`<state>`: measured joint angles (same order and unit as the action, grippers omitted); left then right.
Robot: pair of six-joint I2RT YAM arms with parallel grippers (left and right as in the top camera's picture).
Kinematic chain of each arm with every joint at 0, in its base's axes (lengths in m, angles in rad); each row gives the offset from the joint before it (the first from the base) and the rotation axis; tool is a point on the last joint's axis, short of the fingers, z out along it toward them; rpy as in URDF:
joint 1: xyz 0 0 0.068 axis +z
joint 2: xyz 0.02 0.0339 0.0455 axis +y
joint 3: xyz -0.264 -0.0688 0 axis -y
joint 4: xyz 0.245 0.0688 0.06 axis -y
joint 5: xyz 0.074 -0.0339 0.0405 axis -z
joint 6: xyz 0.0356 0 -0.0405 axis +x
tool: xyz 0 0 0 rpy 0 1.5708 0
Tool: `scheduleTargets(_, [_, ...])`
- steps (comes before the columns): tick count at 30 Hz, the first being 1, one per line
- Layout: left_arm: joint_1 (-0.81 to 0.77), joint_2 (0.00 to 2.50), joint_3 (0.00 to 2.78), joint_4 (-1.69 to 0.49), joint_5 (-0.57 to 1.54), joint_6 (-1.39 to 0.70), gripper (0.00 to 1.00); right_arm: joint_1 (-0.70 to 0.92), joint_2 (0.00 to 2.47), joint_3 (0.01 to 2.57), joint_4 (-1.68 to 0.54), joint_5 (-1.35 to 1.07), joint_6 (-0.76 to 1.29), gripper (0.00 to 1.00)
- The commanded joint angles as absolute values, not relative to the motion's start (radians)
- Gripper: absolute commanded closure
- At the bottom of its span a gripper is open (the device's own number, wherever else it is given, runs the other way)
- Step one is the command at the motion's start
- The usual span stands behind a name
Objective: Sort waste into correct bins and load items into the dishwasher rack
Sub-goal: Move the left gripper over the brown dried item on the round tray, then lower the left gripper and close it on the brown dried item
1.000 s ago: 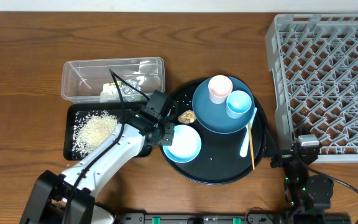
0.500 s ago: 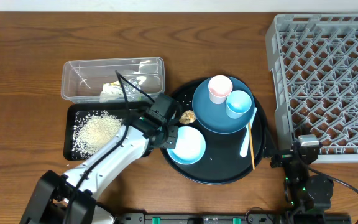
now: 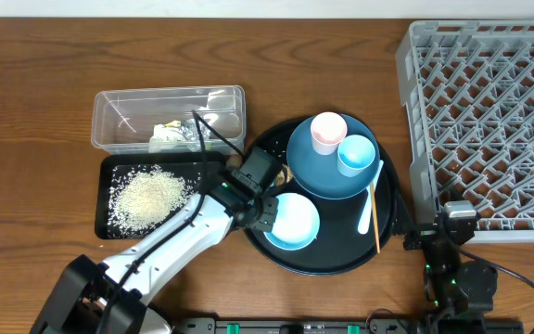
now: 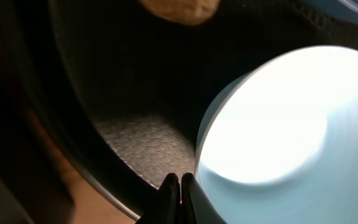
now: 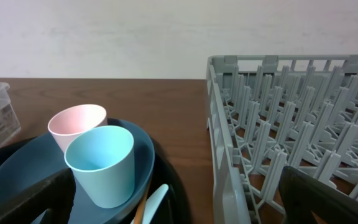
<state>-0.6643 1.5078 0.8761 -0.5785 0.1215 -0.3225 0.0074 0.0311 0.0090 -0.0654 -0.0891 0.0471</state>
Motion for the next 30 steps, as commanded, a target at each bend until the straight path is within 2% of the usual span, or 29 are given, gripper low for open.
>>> scheduleTargets(1, [-0.693,1.516,0.866,-0.577,0.124,-0.347,0.94,0.0,0.031,0.006,-0.067,-0.082,0.036,0.01])
scheduleTargets(12, [-0.762,1.516,0.866,-0.558,0.124,-0.38,0.94,0.0,0.031,0.006,-0.067,-0.082,0.036,0.01])
scheduleTargets(24, [-0.768,1.515,0.868,-0.55,0.083,-0.336,0.93,0.0,0.031,0.006,-0.067,-0.082,0.036,0.01])
scheduleTargets(28, [-0.742,1.515,0.893,-0.549,-0.036,-0.325,0.88,0.0,0.031,0.006,-0.067,-0.082,0.036,0.01])
scheduleTargets(30, [-0.717,1.515,0.913,-0.532,-0.044,-0.274,0.77,0.0,0.031,0.006,-0.067,-0.082,0.036,0.01])
